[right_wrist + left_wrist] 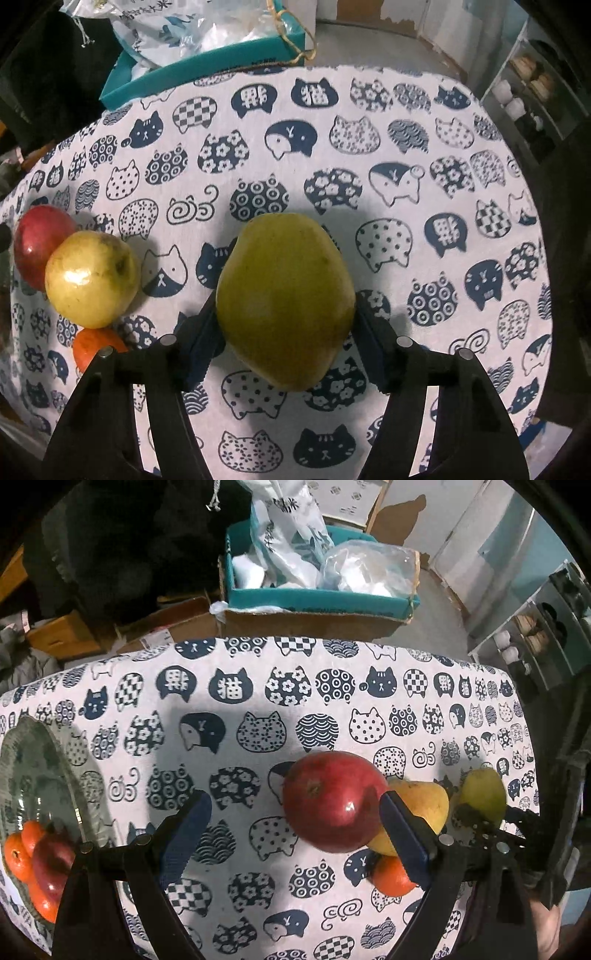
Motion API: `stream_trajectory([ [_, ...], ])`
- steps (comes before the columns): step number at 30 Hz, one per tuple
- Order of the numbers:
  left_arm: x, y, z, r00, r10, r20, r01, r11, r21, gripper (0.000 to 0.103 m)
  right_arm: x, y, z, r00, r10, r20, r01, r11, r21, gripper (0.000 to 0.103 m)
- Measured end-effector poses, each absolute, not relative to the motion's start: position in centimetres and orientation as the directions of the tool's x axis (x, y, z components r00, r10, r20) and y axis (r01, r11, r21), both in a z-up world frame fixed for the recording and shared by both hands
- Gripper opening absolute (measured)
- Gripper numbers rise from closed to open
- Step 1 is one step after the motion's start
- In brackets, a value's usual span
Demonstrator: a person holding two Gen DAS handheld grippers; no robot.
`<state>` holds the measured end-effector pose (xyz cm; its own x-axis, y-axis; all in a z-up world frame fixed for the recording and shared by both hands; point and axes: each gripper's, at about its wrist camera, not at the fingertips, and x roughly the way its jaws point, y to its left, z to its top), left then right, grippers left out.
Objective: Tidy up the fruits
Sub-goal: 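Grasp the yellow-green pear with the right tool while the left tool grasps a red apple, then lift the pear and red apple and carry them toward the green bowl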
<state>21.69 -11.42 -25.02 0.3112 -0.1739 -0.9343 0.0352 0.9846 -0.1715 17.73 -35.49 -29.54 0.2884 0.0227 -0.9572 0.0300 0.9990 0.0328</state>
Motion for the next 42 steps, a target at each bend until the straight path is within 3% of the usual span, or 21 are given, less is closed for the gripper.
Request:
stream_trajectory([
  [7, 22.6, -12.0, -26.2, 0.283, -0.209, -0.936, 0.026, 0.977, -0.211, 0.093, 17.9, -34.2, -26.5, 0.355, -0.015, -0.935, -0.005, 1.000, -0.018, 0.067],
  [19, 23.3, -13.3, -28.0, 0.248, -0.242, -0.938, 0.044, 0.970, -0.239, 0.093, 18.2, -31.9, -23.6, 0.407, 0.053, -0.912, -0.040, 0.998, 0.040, 0.067],
  [24, 23.2, -13.7, -28.7, 0.224, -0.290, -0.930, 0.057, 0.957, -0.285, 0.079, 17.7, -32.0, -23.3, 0.409, 0.068, -0.910, -0.031, 0.998, 0.061, 0.067],
  [42, 21.3, -12.4, -23.0, 0.410, -0.181, -0.894, 0.102, 0.983, -0.153, 0.078, 16.5, -31.1, -20.7, 0.471, 0.066, -0.880, -0.051, 0.998, 0.047, 0.067],
])
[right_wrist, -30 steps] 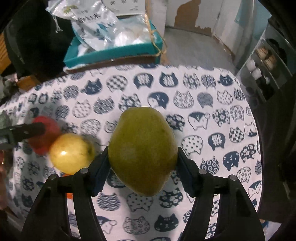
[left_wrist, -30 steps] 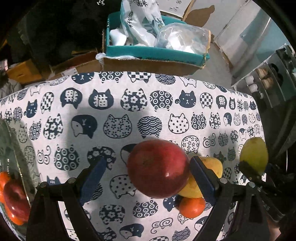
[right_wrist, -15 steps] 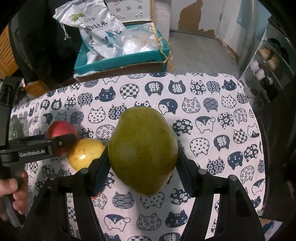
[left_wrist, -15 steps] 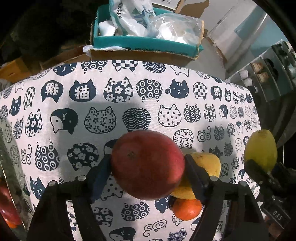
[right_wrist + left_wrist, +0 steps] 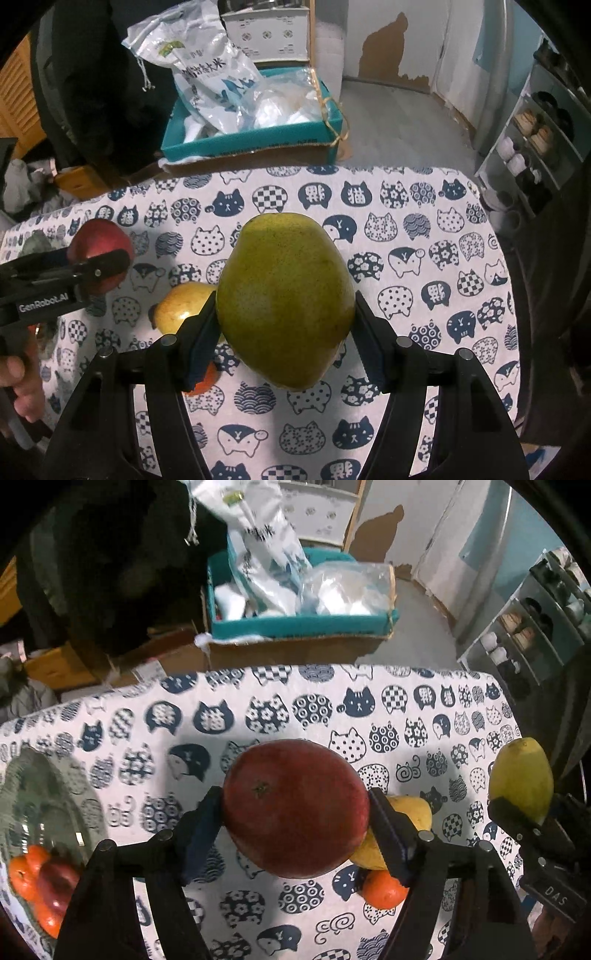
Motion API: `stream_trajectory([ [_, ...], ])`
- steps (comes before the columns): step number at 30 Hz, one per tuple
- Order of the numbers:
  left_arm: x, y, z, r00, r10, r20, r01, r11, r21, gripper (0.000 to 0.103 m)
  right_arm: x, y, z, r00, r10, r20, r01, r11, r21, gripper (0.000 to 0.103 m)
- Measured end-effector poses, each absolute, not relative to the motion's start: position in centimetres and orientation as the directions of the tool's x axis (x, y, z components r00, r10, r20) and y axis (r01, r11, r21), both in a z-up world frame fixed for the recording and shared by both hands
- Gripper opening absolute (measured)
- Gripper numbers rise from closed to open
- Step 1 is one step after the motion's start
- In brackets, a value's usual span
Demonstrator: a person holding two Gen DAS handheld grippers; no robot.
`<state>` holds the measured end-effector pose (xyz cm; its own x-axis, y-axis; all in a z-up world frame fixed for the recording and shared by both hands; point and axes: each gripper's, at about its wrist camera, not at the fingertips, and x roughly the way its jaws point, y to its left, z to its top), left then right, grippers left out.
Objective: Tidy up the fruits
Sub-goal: 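Lift the pear and red apple and carry them toward the green bowl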
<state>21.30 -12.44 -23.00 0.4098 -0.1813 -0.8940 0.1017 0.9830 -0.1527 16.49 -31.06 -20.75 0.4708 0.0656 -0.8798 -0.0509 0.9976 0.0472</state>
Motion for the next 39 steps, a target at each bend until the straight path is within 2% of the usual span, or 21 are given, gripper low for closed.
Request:
stream_trajectory([
  [27, 14.8, -7.3, -12.4, 0.617, -0.101, -0.780, 0.108, 0.993, -0.044, 0.078, 12.6, -26.3, -11.5, 0.625, 0.126, -0.770, -0.157, 0.987, 0.033, 0.067],
  [39, 11.7, -3.0, -9.6, 0.658, -0.086, -0.748, 0.070, 0.996, -0.053, 0.078, 10.6, -22.1, -8.0, 0.655, 0.206, -0.727, -0.270, 0.962, 0.029, 0.067],
])
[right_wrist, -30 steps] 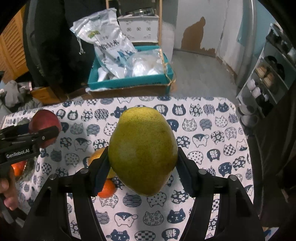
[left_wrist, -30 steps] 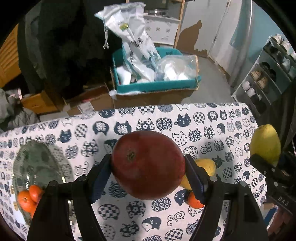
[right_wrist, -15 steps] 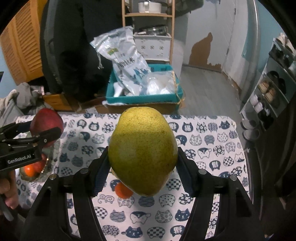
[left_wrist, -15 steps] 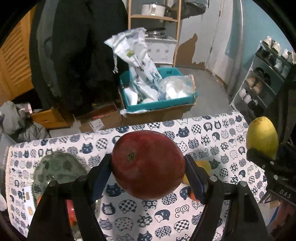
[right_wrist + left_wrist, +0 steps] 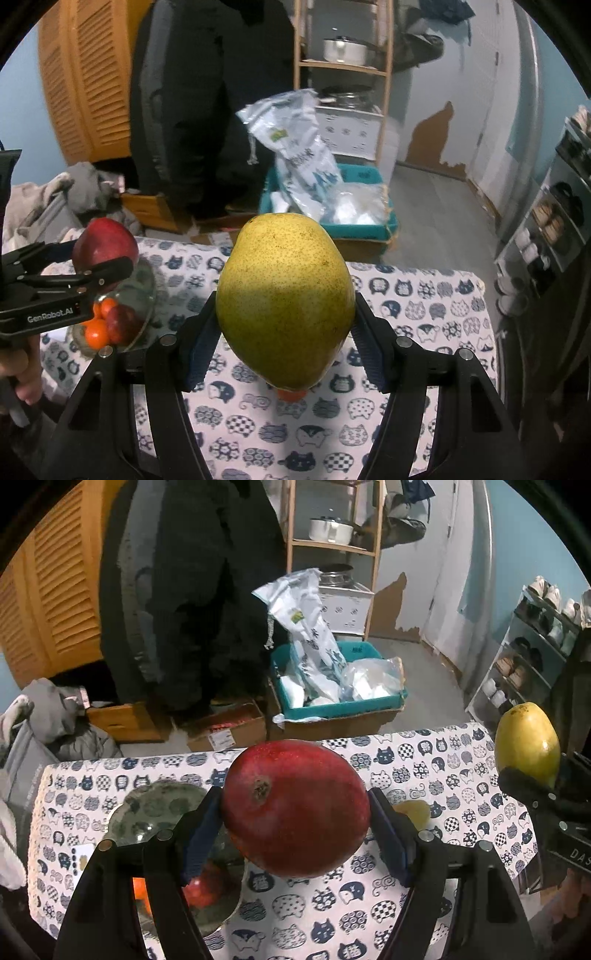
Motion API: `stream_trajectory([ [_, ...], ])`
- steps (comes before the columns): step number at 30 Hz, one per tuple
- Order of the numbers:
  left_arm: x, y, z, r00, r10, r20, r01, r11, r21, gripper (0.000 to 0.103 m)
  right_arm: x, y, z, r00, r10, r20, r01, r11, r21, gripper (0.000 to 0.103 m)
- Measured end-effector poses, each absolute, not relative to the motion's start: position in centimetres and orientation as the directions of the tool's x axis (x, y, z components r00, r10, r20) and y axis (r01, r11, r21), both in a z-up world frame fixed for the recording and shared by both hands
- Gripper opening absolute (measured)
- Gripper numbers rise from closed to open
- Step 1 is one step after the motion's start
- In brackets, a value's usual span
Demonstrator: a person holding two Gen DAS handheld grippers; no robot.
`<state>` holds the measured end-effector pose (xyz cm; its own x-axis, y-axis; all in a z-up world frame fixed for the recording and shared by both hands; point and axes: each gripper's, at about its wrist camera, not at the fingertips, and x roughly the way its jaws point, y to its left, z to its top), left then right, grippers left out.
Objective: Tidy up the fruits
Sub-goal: 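Lift the pear and red apple and carry them toward the green bowl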
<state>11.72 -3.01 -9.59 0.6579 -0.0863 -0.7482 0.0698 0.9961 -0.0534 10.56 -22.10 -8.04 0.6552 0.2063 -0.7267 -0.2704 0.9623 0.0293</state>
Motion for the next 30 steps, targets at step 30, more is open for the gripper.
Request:
stream_trajectory([
  [30, 7.1, 10.6, -8.3, 0.688, 0.044, -0.724, -0.113, 0.992, -0.048, 0.078, 12.1, -6.6, -7.1, 0.577, 0.378, -0.724, -0.487, 0.871, 0.067, 0.067],
])
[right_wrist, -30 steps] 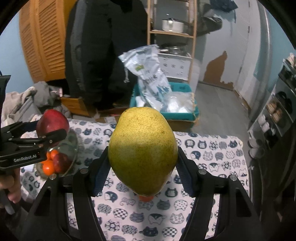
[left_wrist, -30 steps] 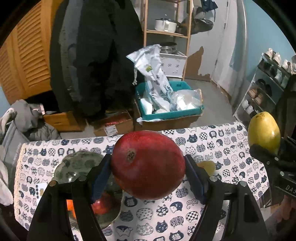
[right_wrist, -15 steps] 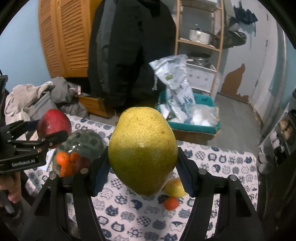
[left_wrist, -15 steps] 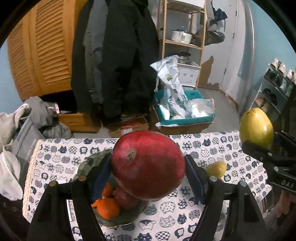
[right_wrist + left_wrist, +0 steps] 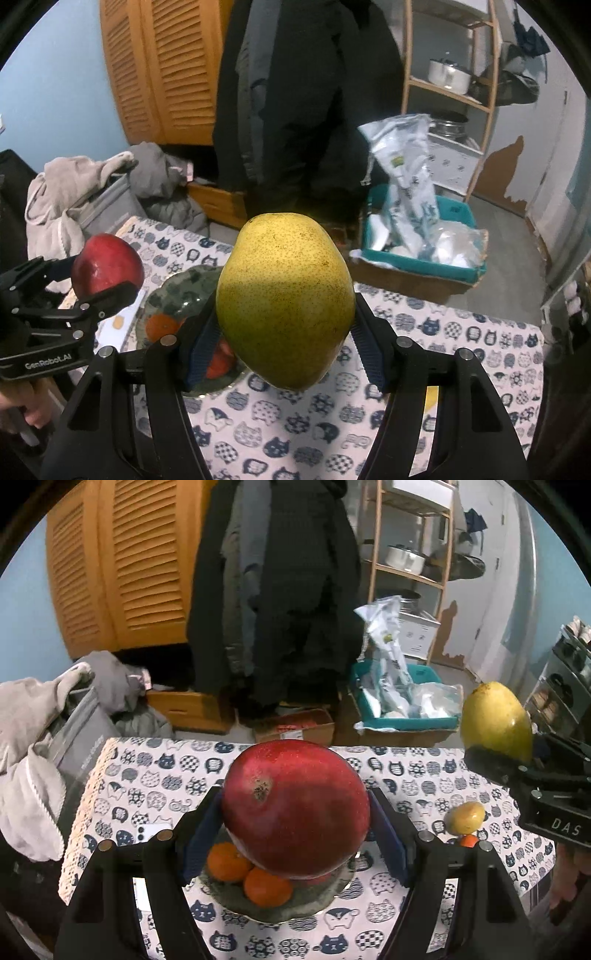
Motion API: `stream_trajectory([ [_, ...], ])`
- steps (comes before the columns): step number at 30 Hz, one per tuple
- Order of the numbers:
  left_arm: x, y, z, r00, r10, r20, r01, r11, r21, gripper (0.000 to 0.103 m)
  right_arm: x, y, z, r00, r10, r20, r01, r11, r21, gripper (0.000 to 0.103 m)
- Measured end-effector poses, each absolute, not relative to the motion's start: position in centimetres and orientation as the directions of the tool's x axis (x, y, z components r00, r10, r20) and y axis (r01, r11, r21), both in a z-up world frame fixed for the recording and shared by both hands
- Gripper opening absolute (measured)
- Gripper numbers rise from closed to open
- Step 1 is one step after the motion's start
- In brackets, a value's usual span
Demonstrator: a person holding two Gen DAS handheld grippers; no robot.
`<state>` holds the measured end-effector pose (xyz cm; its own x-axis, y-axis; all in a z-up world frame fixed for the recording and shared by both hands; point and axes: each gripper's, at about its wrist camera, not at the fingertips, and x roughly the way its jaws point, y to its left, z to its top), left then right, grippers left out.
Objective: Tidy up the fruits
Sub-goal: 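Lift the pear and red apple and carry them toward the green bowl, then lower the red apple and pear into the bowl and open both tools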
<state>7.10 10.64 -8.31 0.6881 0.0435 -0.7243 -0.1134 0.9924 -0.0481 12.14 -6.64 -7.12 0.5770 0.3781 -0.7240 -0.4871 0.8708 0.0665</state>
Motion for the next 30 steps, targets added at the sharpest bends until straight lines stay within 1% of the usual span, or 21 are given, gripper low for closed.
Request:
stream_trajectory([
  [6, 7.8, 13.3, -9.3, 0.668, 0.062, -0.741, -0.149, 0.987, -0.052, 0.079, 13.1, -3.4, -8.7, 0.529, 0.400, -0.749, -0.513, 0.854, 0.094, 0.067],
  [12, 9.2, 15.5, -11.6, 0.628, 0.088, -0.774, -0.187, 0.981, -0.040, 0.078, 14.3, -0.3, -11.1, 0.482, 0.400, -0.780, -0.535, 0.839, 0.100, 0.067],
  [16, 10.4, 16.8, -13.8, 0.590, 0.096, -0.801, -0.217, 0.975, -0.044, 0.078, 15.0, 1.5, -12.9, 0.447, 0.399, -0.801, -0.548, 0.830, 0.107, 0.067],
  [25, 13.3, 19.0, -19.2, 0.494, 0.066, -0.867, -0.261, 0.963, -0.075, 0.078, 17.1, 3.8, -16.8, 0.382, 0.398, -0.834, -0.553, 0.821, 0.138, 0.067],
  [30, 14.6, 19.3, -21.6, 0.440, 0.073, -0.895, -0.274, 0.960, -0.057, 0.078, 18.1, 4.3, -19.3, 0.353, 0.385, -0.853, -0.550, 0.823, 0.143, 0.067],
])
